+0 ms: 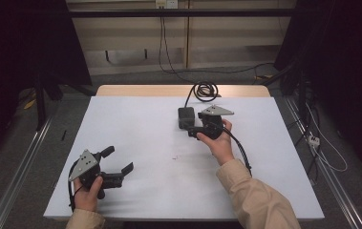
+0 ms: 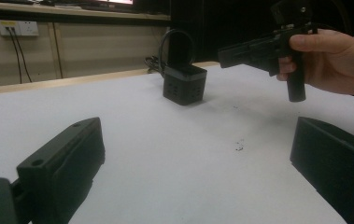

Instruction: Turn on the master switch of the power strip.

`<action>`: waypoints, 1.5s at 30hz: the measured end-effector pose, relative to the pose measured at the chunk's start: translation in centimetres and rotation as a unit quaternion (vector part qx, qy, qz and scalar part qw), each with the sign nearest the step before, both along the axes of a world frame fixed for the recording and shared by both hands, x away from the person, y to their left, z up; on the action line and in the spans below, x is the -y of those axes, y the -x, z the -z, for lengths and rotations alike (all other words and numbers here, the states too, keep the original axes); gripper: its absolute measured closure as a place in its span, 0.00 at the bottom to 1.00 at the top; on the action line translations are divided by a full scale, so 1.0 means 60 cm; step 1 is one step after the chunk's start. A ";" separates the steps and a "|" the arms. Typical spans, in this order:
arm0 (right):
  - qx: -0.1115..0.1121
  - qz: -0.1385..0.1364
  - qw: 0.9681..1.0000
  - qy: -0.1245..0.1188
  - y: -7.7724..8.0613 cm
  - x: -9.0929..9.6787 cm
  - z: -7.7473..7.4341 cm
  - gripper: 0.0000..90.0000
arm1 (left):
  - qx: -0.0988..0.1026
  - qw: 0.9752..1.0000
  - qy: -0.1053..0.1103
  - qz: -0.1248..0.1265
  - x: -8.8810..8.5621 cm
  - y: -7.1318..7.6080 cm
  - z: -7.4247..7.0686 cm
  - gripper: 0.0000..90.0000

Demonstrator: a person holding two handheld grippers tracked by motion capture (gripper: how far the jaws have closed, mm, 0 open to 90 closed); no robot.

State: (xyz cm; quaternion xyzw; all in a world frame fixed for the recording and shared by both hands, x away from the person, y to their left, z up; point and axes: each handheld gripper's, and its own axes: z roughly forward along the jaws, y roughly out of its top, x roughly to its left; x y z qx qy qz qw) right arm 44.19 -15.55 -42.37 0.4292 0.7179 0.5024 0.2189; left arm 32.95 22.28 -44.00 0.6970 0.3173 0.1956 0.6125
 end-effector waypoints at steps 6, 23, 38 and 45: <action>0.001 -0.014 1.000 -0.001 0.021 0.006 -0.003 0.20 | 0.000 1.000 -0.002 -0.002 -0.002 0.000 0.000 0.03; 0.009 -0.053 0.999 0.008 0.089 0.034 -0.011 0.18 | 0.000 1.000 -0.003 -0.003 -0.001 0.001 0.000 0.03; 0.008 -0.058 0.998 0.026 0.146 0.084 0.002 0.16 | -0.001 1.000 -0.005 -0.002 0.001 0.002 0.001 0.03; 0.004 -0.054 0.998 0.025 0.172 0.113 0.011 0.15 | -0.003 1.000 -0.006 -0.003 0.000 0.002 0.001 0.03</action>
